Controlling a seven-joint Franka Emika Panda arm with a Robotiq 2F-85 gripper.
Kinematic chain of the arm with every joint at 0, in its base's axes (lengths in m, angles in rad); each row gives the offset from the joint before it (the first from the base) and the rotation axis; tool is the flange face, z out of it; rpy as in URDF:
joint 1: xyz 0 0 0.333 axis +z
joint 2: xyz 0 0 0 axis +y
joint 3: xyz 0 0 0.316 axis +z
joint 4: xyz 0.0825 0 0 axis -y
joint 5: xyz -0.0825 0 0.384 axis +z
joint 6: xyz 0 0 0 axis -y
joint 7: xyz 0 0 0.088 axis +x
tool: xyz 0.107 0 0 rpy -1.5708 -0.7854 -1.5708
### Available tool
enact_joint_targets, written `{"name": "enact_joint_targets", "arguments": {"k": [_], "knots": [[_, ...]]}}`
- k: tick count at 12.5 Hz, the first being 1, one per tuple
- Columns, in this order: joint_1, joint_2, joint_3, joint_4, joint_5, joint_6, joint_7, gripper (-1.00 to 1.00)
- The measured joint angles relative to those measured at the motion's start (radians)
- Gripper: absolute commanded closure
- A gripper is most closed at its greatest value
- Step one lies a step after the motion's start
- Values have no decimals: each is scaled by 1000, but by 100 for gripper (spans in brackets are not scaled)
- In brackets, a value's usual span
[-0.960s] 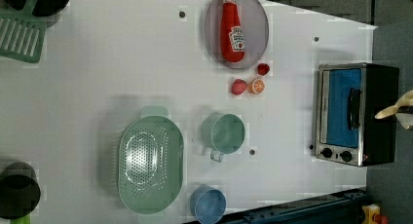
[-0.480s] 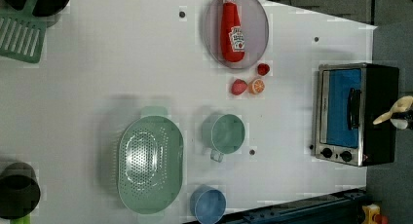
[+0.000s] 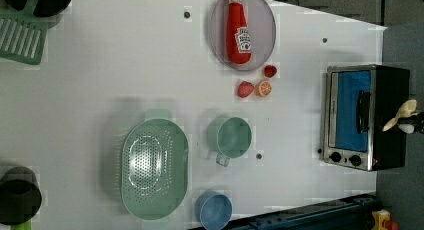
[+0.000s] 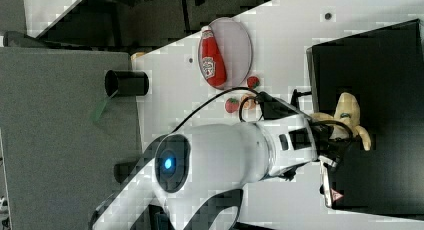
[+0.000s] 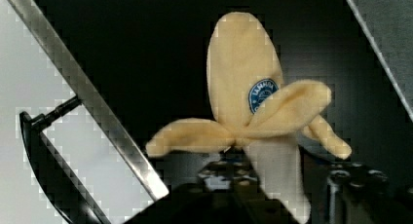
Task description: Pick banana from table and place on oven.
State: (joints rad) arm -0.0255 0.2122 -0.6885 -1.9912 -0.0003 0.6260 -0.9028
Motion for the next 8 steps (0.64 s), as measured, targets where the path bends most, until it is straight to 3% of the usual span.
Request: {"name": "enact_joint_targets", "arguments": {"k": [4,5,8], "knots": [[0,0,-1,-5,-32,23,-25,-86],[-1,-10,6,-6,-32,19,-25,-99],[19,-9,0,48,-22,-25,-36,-100]]}}
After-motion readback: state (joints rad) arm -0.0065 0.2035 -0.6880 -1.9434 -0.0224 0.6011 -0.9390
